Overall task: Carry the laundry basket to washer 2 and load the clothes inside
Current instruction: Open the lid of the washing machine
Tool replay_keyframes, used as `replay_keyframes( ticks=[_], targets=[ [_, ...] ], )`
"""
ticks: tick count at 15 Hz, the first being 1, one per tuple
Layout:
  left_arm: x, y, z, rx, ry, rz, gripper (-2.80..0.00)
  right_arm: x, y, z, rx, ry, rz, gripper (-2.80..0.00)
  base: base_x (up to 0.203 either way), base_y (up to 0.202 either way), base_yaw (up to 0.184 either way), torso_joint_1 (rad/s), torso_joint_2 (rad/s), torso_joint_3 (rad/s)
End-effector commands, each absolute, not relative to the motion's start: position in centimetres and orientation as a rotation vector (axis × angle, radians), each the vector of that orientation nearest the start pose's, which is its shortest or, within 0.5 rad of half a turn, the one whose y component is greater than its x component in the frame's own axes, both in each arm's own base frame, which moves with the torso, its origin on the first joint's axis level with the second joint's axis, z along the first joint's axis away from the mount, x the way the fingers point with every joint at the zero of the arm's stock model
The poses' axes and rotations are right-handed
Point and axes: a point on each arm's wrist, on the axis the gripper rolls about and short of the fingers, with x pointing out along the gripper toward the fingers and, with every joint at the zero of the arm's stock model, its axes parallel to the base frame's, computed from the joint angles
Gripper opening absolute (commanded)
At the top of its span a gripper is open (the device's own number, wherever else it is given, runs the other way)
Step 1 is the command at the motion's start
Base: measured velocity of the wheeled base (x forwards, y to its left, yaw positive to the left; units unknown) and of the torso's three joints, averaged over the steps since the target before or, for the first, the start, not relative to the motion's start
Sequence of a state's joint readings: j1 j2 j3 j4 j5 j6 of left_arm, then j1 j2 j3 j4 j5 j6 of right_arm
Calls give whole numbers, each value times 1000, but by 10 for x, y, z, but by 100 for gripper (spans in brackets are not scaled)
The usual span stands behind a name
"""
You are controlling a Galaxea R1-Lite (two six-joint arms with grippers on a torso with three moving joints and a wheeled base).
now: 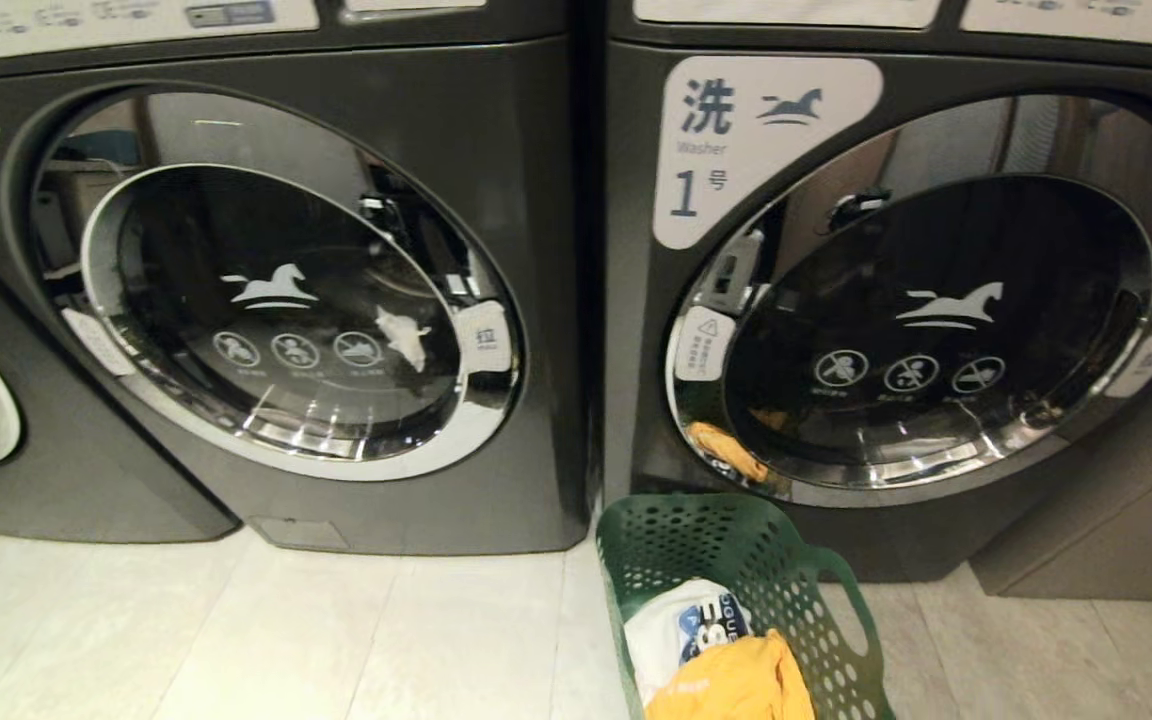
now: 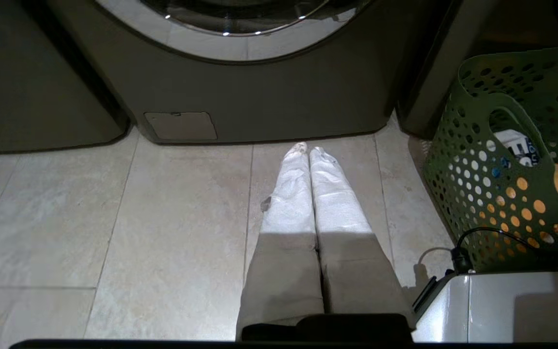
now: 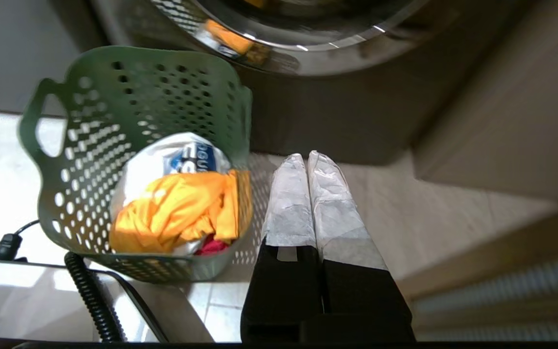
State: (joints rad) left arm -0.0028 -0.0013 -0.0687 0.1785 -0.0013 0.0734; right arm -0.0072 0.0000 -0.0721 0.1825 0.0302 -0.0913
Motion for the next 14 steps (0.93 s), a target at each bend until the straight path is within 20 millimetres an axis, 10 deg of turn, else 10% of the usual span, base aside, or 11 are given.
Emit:
replay_keyframes(
  ticks=[1,14],
  targets=[
    [-29,0,76,74,109,-9,-280,-29,1,76,-91,112,29,-280,4,5,-178,-2,2,-2],
    [-29,0,76,81,109,-12,-280,-29,1,76,-93,112,28,-280,0,4,-80,0,1,2]
  ],
)
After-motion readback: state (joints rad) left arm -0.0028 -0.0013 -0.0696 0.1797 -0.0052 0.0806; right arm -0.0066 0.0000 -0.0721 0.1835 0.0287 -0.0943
